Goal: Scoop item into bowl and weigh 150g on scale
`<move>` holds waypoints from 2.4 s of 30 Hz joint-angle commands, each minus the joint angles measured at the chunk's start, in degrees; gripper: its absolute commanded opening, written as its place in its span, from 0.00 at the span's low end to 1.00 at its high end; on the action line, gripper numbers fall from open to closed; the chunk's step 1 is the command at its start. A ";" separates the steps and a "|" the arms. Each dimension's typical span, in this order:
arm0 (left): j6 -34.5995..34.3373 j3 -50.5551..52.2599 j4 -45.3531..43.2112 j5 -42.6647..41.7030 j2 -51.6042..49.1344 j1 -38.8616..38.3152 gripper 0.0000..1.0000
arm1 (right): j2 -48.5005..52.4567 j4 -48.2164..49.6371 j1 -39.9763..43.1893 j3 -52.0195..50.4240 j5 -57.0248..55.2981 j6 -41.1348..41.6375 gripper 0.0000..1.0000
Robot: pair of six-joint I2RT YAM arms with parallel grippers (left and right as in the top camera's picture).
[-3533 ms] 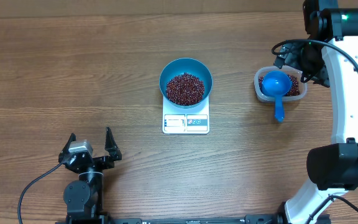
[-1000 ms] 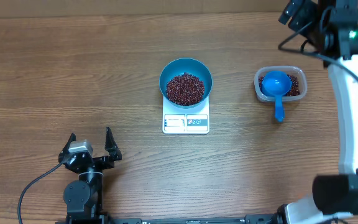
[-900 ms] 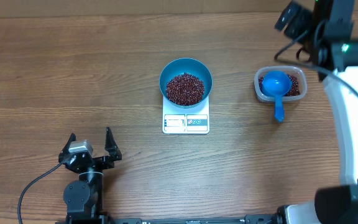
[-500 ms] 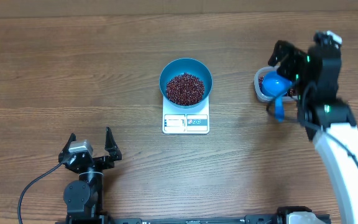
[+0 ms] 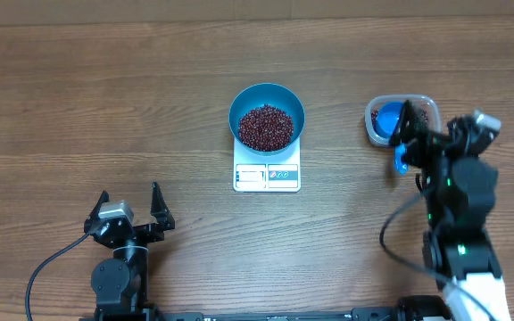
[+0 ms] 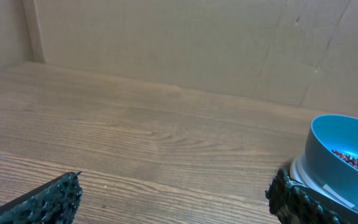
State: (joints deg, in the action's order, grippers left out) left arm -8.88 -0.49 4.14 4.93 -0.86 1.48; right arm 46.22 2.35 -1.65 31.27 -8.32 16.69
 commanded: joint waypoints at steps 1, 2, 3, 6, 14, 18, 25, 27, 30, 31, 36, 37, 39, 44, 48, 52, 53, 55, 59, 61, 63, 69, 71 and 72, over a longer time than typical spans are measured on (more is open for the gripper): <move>-0.55 0.22 -0.07 -0.46 0.61 -0.17 1.00 | -6.54 0.63 -0.15 -3.89 2.91 -7.37 1.00; -0.55 0.22 -0.07 -0.46 0.61 -0.17 0.99 | -8.48 0.63 -0.15 -5.05 3.10 -7.96 1.00; -0.55 0.22 -0.07 -0.46 0.61 -0.17 0.99 | -10.32 0.59 -0.15 -6.19 3.08 -8.04 1.00; -0.55 0.22 -0.07 -0.46 0.61 -0.17 1.00 | -15.39 0.63 0.22 -9.57 3.37 -8.02 1.00; -0.55 0.22 -0.07 -0.46 0.61 -0.17 1.00 | -26.91 0.61 1.36 -19.58 5.66 -8.00 1.00; -0.55 0.22 -0.07 -0.46 0.61 -0.17 1.00 | -31.45 0.61 1.42 -23.23 5.64 -8.02 1.00; -0.55 0.22 -0.07 -0.46 0.61 -0.17 0.99 | -39.50 0.35 1.44 -28.72 5.64 -8.04 1.00; -0.55 0.22 -0.07 -0.46 0.61 -0.17 0.99 | -42.25 0.39 1.84 -30.56 5.95 -8.00 1.00; -0.55 0.22 -0.07 -0.46 0.61 -0.17 1.00 | -46.23 -3.72 2.99 -30.82 7.19 -7.96 1.00; -0.55 0.22 -0.07 -0.48 0.61 -0.17 1.00 | -46.03 -3.72 3.32 -30.80 7.41 -8.02 1.00; -0.55 0.22 -0.07 -0.46 0.61 -0.17 0.99 | -46.05 -5.95 4.63 -30.82 8.04 -8.02 1.00; -0.55 0.22 -0.07 -0.46 0.61 -0.17 0.99 | -46.05 -6.86 4.63 -30.82 8.02 -8.02 1.00; -0.55 0.22 -0.07 -0.46 0.61 -0.17 1.00 | -46.05 -7.23 4.63 -30.82 8.02 -8.68 1.00; -0.55 0.22 -0.07 -0.46 0.61 -0.17 1.00 | -46.05 -7.23 4.63 -30.82 8.00 -9.55 1.00; -0.55 0.22 -0.09 -0.46 0.61 -0.17 0.99 | -46.05 -7.23 4.61 -30.82 8.52 -11.39 1.00; -0.55 0.22 -0.07 -0.48 0.61 -0.17 0.99 | -46.05 -7.23 4.61 -30.82 8.66 -13.00 1.00; -0.55 0.22 -0.07 -0.46 0.61 -0.17 0.99 | -46.05 -7.23 4.61 -30.82 9.07 -14.05 1.00; -0.55 0.22 -0.07 -0.48 0.61 -0.17 1.00 | -46.05 -7.10 4.61 -30.82 10.75 -17.16 1.00; -0.55 0.22 -0.07 -0.48 0.61 -0.17 1.00 | -46.05 -7.04 4.61 -30.82 11.32 -18.53 1.00; -0.55 0.22 -0.07 -0.46 0.61 -0.17 0.99 | -46.05 -6.95 4.61 -30.82 12.52 -20.96 1.00; -0.55 0.22 -0.07 -0.46 0.61 -0.17 0.99 | -46.05 -6.93 4.61 -30.82 12.55 -21.53 1.00; -0.55 0.22 -0.07 -0.48 0.61 -0.17 1.00 | -46.05 -6.93 4.61 -30.82 13.38 -21.49 1.00; -0.55 0.22 -0.07 -0.46 0.61 -0.17 1.00 | -46.05 -6.93 4.61 -30.82 13.31 -21.51 1.00; -0.55 0.22 -0.07 -0.46 0.61 -0.17 1.00 | -46.05 -6.93 4.61 -30.82 13.16 -21.46 1.00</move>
State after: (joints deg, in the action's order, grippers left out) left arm -8.91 -0.49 4.12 4.93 -0.84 1.48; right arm 0.73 -4.97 2.63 1.06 4.47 -4.10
